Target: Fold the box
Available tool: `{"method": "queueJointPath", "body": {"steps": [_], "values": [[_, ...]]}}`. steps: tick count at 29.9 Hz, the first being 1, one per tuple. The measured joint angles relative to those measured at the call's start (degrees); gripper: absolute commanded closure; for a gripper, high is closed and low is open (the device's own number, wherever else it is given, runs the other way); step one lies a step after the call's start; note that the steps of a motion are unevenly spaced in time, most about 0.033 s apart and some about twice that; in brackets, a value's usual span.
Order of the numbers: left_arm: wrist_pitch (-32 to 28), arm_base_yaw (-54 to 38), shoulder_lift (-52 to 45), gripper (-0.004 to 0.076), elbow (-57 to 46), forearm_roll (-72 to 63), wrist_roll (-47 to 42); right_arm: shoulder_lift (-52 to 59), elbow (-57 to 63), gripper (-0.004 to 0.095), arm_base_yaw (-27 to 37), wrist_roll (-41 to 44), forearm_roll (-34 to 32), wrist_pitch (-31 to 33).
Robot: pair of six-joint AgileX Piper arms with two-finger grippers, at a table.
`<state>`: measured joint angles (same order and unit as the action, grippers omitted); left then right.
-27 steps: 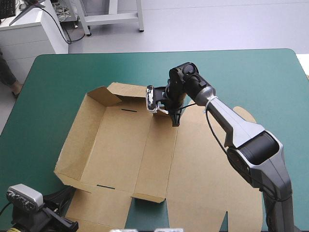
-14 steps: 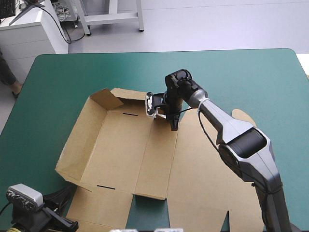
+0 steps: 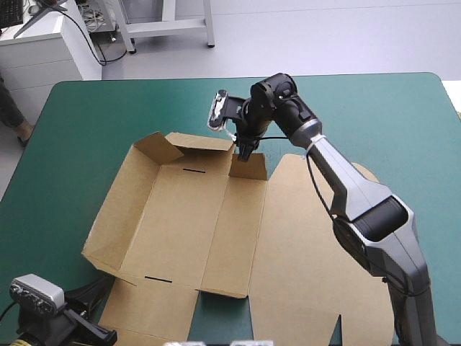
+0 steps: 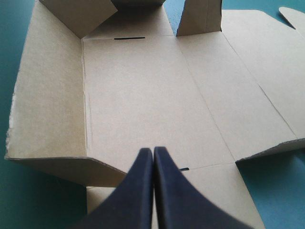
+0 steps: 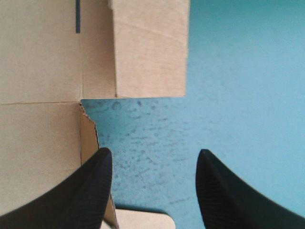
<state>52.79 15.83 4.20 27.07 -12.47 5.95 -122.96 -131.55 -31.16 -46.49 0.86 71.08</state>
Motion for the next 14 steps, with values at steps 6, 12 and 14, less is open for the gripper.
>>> {"method": "queueJointPath", "body": {"steps": [6,12,14], "values": [[0.00,0.00,0.00,0.0732,0.00,0.00,0.23,7.96,-0.30,0.0800,0.00,14.46,-5.49,0.35],[0.00,0.00,0.00,0.0732,0.00,0.00,0.30,17.14,-0.30,0.0926,0.00,24.05,-7.57,0.40],[0.00,0.00,0.00,0.0732,0.00,0.00,0.37,20.17,-0.30,0.0925,0.00,26.78,-7.82,0.40]]}}
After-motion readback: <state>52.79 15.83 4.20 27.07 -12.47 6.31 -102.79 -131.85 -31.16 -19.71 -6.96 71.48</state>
